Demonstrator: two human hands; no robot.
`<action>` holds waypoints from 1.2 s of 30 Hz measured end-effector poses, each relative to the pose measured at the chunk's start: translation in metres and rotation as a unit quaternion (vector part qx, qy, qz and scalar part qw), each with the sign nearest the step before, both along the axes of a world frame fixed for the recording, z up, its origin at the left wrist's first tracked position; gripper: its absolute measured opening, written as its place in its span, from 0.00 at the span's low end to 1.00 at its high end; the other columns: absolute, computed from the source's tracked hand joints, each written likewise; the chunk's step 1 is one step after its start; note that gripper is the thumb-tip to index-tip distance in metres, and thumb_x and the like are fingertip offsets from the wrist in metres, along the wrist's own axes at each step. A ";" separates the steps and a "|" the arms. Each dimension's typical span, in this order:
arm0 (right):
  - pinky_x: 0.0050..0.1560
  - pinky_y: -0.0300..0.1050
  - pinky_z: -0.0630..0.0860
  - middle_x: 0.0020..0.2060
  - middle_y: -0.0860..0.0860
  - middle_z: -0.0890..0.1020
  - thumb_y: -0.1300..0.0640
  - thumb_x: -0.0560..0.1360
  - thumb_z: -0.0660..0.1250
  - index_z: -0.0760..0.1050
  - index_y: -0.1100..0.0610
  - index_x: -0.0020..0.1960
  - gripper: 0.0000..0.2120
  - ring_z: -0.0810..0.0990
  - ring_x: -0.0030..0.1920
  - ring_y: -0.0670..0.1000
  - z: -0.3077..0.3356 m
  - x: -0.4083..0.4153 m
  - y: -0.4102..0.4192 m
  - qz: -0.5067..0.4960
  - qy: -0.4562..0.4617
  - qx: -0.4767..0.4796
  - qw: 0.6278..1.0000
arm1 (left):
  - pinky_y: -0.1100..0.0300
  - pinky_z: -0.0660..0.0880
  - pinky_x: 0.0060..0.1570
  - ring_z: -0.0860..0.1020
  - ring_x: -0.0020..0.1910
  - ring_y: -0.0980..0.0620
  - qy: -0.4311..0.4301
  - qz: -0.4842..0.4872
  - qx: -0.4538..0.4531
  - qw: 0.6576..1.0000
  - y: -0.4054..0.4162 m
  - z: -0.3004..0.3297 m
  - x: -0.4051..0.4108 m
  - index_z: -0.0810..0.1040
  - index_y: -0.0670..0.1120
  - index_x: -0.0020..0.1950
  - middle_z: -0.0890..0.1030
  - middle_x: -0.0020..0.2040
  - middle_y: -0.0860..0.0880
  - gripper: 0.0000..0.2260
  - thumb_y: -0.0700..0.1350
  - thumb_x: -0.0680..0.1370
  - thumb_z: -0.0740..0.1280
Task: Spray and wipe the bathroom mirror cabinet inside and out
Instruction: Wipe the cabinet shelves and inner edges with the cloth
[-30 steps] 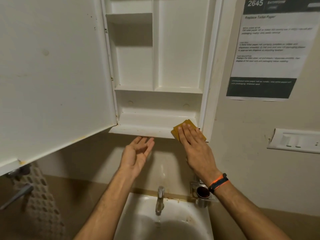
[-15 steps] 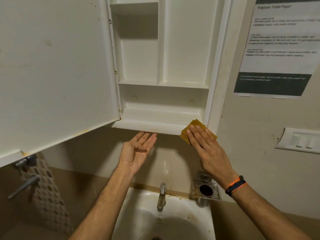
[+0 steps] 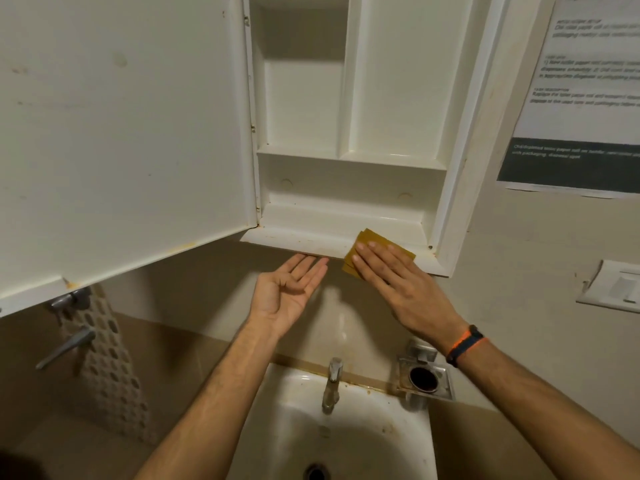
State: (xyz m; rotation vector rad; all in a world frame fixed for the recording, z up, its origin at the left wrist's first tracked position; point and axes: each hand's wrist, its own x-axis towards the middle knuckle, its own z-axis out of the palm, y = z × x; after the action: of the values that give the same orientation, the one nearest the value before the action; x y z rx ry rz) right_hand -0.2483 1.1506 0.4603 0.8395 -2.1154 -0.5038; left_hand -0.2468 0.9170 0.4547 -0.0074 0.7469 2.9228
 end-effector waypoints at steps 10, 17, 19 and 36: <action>0.74 0.56 0.56 0.76 0.58 0.61 0.67 0.80 0.33 0.61 0.61 0.76 0.30 0.60 0.76 0.59 0.009 0.012 0.024 -0.006 -0.015 0.036 0.999 | 0.42 0.72 0.62 0.71 0.66 0.32 -0.008 0.035 0.027 0.999 -0.023 -0.001 -0.006 0.58 0.38 0.76 0.68 0.71 0.33 0.41 0.23 0.62 0.47; 0.76 0.54 0.58 0.78 0.57 0.58 0.64 0.80 0.47 0.56 0.60 0.78 0.27 0.56 0.78 0.57 0.019 -0.023 -0.043 0.043 -0.016 0.057 0.997 | 0.43 0.73 0.62 0.73 0.66 0.32 0.002 0.015 0.015 1.000 -0.034 -0.002 -0.008 0.58 0.37 0.76 0.69 0.70 0.32 0.40 0.23 0.62 0.47; 0.76 0.54 0.57 0.77 0.57 0.57 0.63 0.80 0.47 0.56 0.60 0.78 0.26 0.56 0.78 0.57 0.022 -0.027 -0.062 0.048 -0.024 0.068 0.996 | 0.43 0.73 0.61 0.72 0.66 0.33 -0.005 0.029 0.024 0.999 -0.038 -0.002 -0.011 0.58 0.37 0.76 0.68 0.71 0.33 0.40 0.23 0.63 0.46; 0.76 0.56 0.55 0.77 0.60 0.58 0.66 0.75 0.43 0.56 0.61 0.78 0.31 0.57 0.77 0.59 0.003 -0.011 -0.092 -0.037 -0.006 -0.019 0.999 | 0.44 0.73 0.63 0.77 0.61 0.33 0.013 0.026 0.050 0.998 -0.069 -0.011 -0.011 0.67 0.38 0.70 0.76 0.65 0.34 0.36 0.25 0.62 0.50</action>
State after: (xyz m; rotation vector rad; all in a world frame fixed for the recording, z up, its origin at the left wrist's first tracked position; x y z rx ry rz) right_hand -0.2596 1.0584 0.4637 0.7466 -2.1672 -0.4975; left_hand -0.2580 0.8483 0.4433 0.0206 0.6123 3.0111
